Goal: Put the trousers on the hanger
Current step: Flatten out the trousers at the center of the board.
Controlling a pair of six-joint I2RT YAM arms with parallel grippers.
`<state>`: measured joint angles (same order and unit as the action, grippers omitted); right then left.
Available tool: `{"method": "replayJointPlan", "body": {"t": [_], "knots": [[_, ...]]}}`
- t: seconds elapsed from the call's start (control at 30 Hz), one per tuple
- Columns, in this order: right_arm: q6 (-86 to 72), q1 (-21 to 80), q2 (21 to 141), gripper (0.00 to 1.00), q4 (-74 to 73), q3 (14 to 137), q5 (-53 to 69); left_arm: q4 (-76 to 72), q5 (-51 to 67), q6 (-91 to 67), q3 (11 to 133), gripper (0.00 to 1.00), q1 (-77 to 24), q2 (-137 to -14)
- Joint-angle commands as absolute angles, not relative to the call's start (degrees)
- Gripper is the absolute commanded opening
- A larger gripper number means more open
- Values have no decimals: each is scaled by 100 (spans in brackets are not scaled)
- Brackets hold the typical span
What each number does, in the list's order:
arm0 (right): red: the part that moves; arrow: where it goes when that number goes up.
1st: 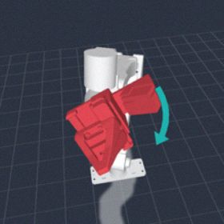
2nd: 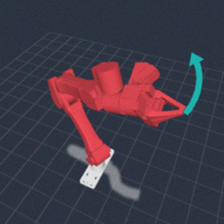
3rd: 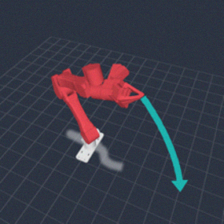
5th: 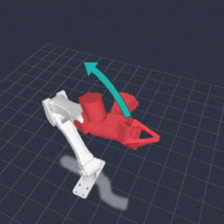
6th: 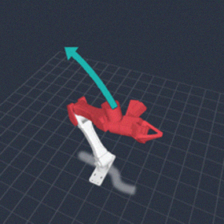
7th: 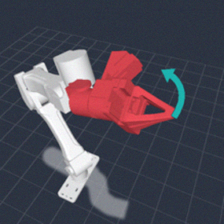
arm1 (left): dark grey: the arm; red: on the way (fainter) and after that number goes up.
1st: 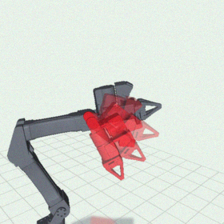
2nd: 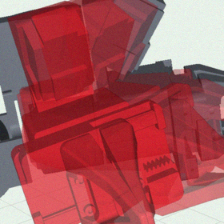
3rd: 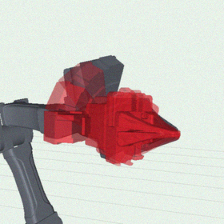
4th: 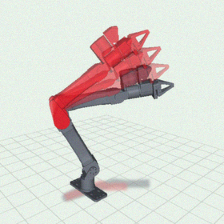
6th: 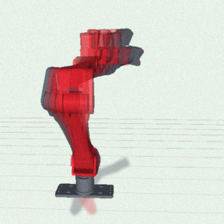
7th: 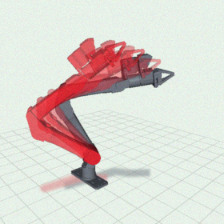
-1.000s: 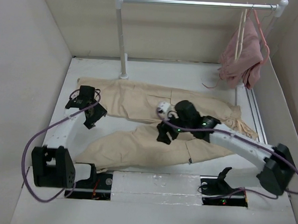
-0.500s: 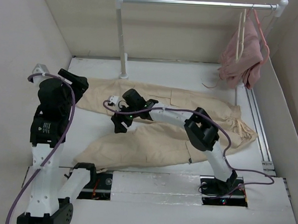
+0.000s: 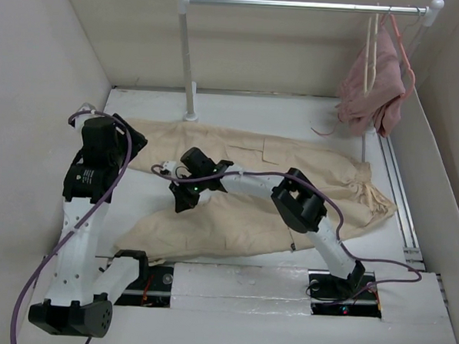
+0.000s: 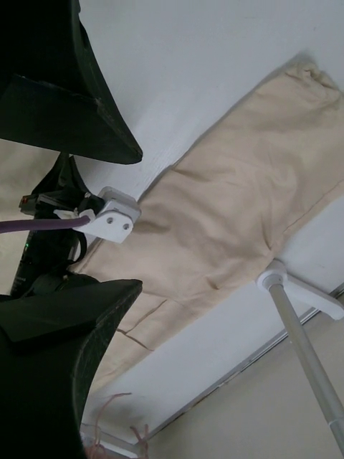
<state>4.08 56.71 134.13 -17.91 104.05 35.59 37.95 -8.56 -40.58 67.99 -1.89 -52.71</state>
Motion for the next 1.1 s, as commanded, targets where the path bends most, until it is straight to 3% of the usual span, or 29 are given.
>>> {"method": "replayJointPlan", "body": {"t": [0.0, 0.23, 0.5, 0.57, 0.6, 0.67, 0.73, 0.77, 0.9, 1.07], "knots": [[378, 5573, 13106, 0, -1670, 10863, 3885, 3674, -1028, -3797, 7161, 62, -220, -5475], [-272, 4721, 10988, 0, -53, 9802, 4087, 3876, -1283, -3498, 7866, 62, -333, -6178], [-70, 3982, 10521, 0, -246, 7563, 3860, 3938, -1495, -3252, 7052, 63, -334, -6354], [-114, 3842, 10512, 12, -167, 7217, 3622, 3806, -1328, -3313, 6438, 64, -334, -6372], [-193, 3841, 10529, 26, -245, 7085, 3499, 3632, -1266, -3357, 6260, 64, -334, -6416], [-132, 3779, 10590, 28, -395, 7110, 3253, 3446, -1030, -3532, 5890, 64, -334, -6486], [-70, 3779, 10608, 43, -886, 7381, 2921, 3113, -740, -3630, 5459, 64, -334, -6644], [208, 3840, 10495, 59, -1097, 7513, 2718, 2755, -390, -3787, 5206, 62, -412, -6792], [255, 3954, 10293, 62, -1265, 7637, 2532, 2383, -62, -3972, 5238, 60, -501, -6986], [150, 4113, 9880, 77, -1336, 7454, 2180, 1524, 536, -4515, 5309, 60, -501, -7416]]}}
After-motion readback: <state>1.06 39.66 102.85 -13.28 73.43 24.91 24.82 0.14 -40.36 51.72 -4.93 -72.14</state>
